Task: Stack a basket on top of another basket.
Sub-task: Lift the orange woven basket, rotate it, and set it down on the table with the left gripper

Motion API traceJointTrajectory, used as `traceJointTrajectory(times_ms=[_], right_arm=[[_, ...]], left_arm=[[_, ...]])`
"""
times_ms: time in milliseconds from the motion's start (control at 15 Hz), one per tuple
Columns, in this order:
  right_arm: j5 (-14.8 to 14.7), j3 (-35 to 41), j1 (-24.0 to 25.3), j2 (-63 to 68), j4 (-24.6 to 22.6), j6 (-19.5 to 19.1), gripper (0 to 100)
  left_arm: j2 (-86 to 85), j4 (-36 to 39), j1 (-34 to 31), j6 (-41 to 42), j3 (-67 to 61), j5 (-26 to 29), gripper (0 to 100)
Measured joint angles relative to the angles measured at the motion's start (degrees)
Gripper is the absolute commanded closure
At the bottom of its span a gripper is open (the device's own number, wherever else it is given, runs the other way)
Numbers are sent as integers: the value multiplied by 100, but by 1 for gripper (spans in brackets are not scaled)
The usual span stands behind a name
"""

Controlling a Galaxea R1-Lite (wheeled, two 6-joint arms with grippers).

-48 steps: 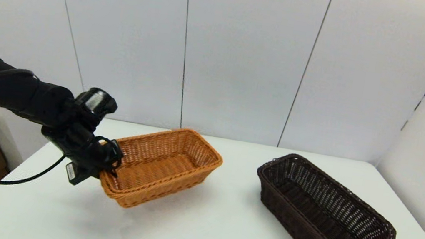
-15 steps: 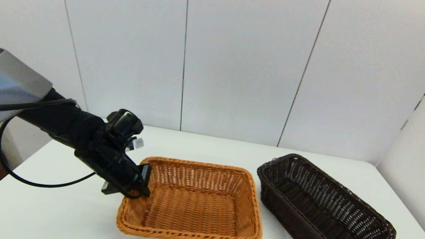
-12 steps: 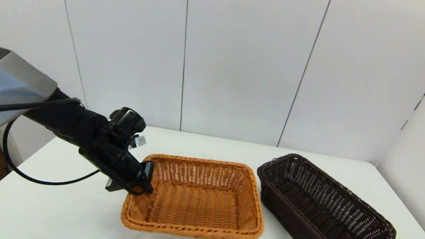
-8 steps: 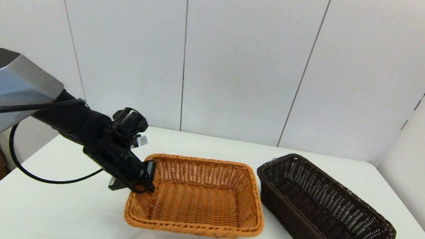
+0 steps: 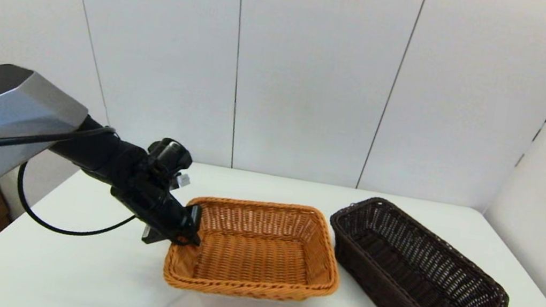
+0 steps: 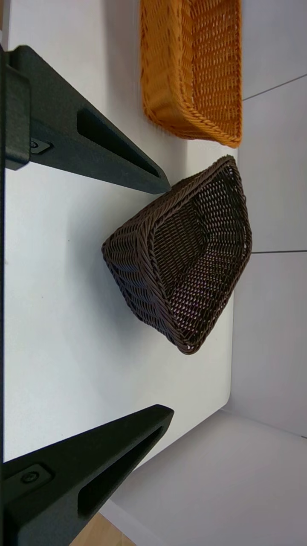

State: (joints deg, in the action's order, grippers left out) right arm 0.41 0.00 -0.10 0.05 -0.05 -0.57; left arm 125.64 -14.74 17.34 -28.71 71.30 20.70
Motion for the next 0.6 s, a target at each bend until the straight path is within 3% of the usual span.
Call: traceJointTrajectory(times_ms=[600], right_arm=[[0,0,0,0,-2,-2,0]], left_arm=[[107,-351,60,10,254,-9,100]])
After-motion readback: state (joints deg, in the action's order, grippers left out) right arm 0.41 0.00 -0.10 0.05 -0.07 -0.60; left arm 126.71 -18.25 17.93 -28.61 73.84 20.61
